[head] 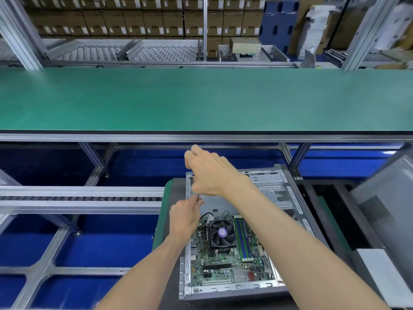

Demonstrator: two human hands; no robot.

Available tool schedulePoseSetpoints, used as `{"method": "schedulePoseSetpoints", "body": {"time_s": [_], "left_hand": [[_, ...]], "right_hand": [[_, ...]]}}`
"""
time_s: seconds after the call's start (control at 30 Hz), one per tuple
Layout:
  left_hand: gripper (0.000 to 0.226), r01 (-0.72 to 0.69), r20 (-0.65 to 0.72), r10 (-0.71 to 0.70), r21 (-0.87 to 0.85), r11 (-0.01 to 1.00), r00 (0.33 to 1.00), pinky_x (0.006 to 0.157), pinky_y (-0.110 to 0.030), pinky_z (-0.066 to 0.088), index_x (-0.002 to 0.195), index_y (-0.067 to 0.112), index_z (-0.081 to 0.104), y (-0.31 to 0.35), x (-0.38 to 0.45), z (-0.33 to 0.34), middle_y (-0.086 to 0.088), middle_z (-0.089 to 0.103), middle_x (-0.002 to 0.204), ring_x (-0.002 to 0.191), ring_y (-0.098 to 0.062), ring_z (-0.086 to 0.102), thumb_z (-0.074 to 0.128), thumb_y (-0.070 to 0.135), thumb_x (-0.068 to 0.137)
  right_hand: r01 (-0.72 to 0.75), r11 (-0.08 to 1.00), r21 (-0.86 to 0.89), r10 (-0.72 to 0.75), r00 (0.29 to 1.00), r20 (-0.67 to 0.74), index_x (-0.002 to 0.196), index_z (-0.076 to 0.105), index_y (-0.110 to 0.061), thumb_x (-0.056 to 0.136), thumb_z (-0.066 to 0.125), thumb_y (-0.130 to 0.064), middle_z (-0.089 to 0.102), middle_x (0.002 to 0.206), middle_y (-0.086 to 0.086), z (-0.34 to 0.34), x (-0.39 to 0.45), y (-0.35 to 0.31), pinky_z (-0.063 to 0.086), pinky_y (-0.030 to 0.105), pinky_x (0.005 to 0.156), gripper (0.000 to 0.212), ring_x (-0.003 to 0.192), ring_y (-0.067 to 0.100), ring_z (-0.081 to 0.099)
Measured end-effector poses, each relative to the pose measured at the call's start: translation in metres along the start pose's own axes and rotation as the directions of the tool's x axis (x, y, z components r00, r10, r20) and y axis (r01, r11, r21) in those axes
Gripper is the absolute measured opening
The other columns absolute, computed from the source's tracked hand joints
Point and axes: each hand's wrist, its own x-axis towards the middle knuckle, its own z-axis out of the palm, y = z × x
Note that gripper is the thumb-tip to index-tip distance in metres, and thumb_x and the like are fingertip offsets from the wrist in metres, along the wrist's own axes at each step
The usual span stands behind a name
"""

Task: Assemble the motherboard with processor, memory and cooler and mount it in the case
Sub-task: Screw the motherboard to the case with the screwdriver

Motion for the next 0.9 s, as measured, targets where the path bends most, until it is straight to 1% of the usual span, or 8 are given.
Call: {"method": "schedulePoseSetpoints", "body": {"time_s": [0.2, 0.3, 0.37, 0.5, 0.6, 0.7, 0.83, 0.9], "left_hand": [[0.029, -0.012, -0.020, 0.013, 0.023, 1.000, 1.000, 0.055, -0.036, 0.038, 0.092, 0.017, 0.064, 0.0003, 0.0007, 0.0014, -0.002, 0.059, 0.059, 0.057, -0.029, 0.056, 0.048, 0.038, 0.103], [0.026, -0.024, -0.028, 0.025, 0.044, 0.999, 0.999, 0.055, -0.035, 0.031, 0.095, 0.016, 0.064, -0.0019, 0.0010, 0.0026, -0.007, 0.063, 0.062, 0.059, -0.032, 0.058, 0.048, 0.034, 0.104], [0.026, -0.019, -0.028, 0.021, 0.052, 0.998, 0.999, 0.054, -0.035, 0.031, 0.096, 0.016, 0.064, -0.0030, 0.0016, 0.0036, -0.007, 0.063, 0.063, 0.059, -0.032, 0.058, 0.047, 0.034, 0.104], [0.027, -0.028, -0.018, 0.028, 0.046, 0.999, 0.999, 0.055, -0.034, 0.035, 0.094, 0.018, 0.065, -0.0026, 0.0021, 0.0054, -0.004, 0.066, 0.065, 0.060, -0.031, 0.060, 0.047, 0.036, 0.103], [0.026, -0.034, -0.023, 0.036, 0.077, 0.996, 0.999, 0.055, -0.036, 0.032, 0.094, 0.017, 0.063, -0.0035, 0.0015, 0.0053, -0.006, 0.064, 0.063, 0.059, -0.034, 0.058, 0.046, 0.034, 0.104], [0.024, -0.041, -0.032, 0.045, 0.098, 0.994, 0.998, 0.056, -0.035, 0.028, 0.096, 0.016, 0.063, -0.0040, 0.0028, 0.0062, -0.008, 0.065, 0.065, 0.061, -0.035, 0.060, 0.046, 0.032, 0.104], [0.026, -0.058, -0.024, 0.060, 0.094, 0.994, 0.998, 0.056, -0.034, 0.033, 0.099, 0.020, 0.066, -0.0050, 0.0027, 0.0068, -0.006, 0.069, 0.070, 0.064, -0.034, 0.062, 0.046, 0.035, 0.104], [0.028, -0.062, -0.024, 0.065, 0.100, 0.993, 0.998, 0.056, -0.033, 0.033, 0.100, 0.021, 0.067, -0.0049, 0.0021, 0.0072, -0.006, 0.069, 0.071, 0.064, -0.033, 0.063, 0.045, 0.037, 0.104]], "right_hand": [[-0.097, 0.979, -0.180, 0.078, 0.991, -0.111, 0.096, 0.041, -0.013, 0.097, 0.053, -0.038, 0.042, 0.083, 0.000, 0.0075, -0.0018, -0.0014, 0.030, 0.036, 0.059, 0.028, 0.068, 0.026, 0.043], [-0.029, 0.999, -0.024, 0.028, 0.999, -0.026, 0.097, 0.044, -0.013, 0.078, 0.063, -0.021, 0.045, 0.094, 0.002, 0.0024, 0.0003, -0.0014, 0.031, 0.034, 0.055, 0.028, 0.070, 0.028, 0.051], [-0.027, 1.000, -0.010, 0.027, 1.000, -0.014, 0.099, 0.044, -0.013, 0.080, 0.063, -0.015, 0.048, 0.095, 0.002, 0.0028, 0.0003, -0.0029, 0.032, 0.035, 0.057, 0.027, 0.075, 0.029, 0.052], [-0.115, 0.970, -0.215, 0.085, 0.986, -0.143, 0.095, 0.042, -0.013, 0.100, 0.052, -0.037, 0.040, 0.081, 0.001, 0.0093, 0.0000, -0.0060, 0.032, 0.036, 0.060, 0.026, 0.069, 0.027, 0.042], [-0.049, 0.996, -0.077, 0.043, 0.996, -0.074, 0.089, 0.040, -0.012, 0.084, 0.063, -0.026, 0.039, 0.088, 0.000, 0.0058, 0.0002, -0.0035, 0.029, 0.033, 0.053, 0.027, 0.063, 0.024, 0.043], [0.016, 0.996, 0.087, -0.020, 0.999, 0.044, 0.093, 0.046, -0.012, 0.074, 0.062, -0.008, 0.046, 0.097, 0.003, 0.0006, 0.0010, -0.0006, 0.039, 0.037, 0.057, 0.026, 0.073, 0.027, 0.050], [-0.100, 0.978, -0.183, 0.080, 0.991, -0.110, 0.090, 0.035, -0.013, 0.100, 0.052, -0.031, 0.036, 0.074, 0.001, 0.0077, 0.0020, 0.0024, 0.032, 0.036, 0.058, 0.027, 0.070, 0.029, 0.046], [-0.126, 0.963, -0.240, 0.096, 0.987, -0.131, 0.088, 0.038, -0.012, 0.099, 0.051, -0.040, 0.029, 0.068, -0.001, 0.0081, 0.0024, 0.0026, 0.029, 0.035, 0.056, 0.033, 0.066, 0.027, 0.041]]}}
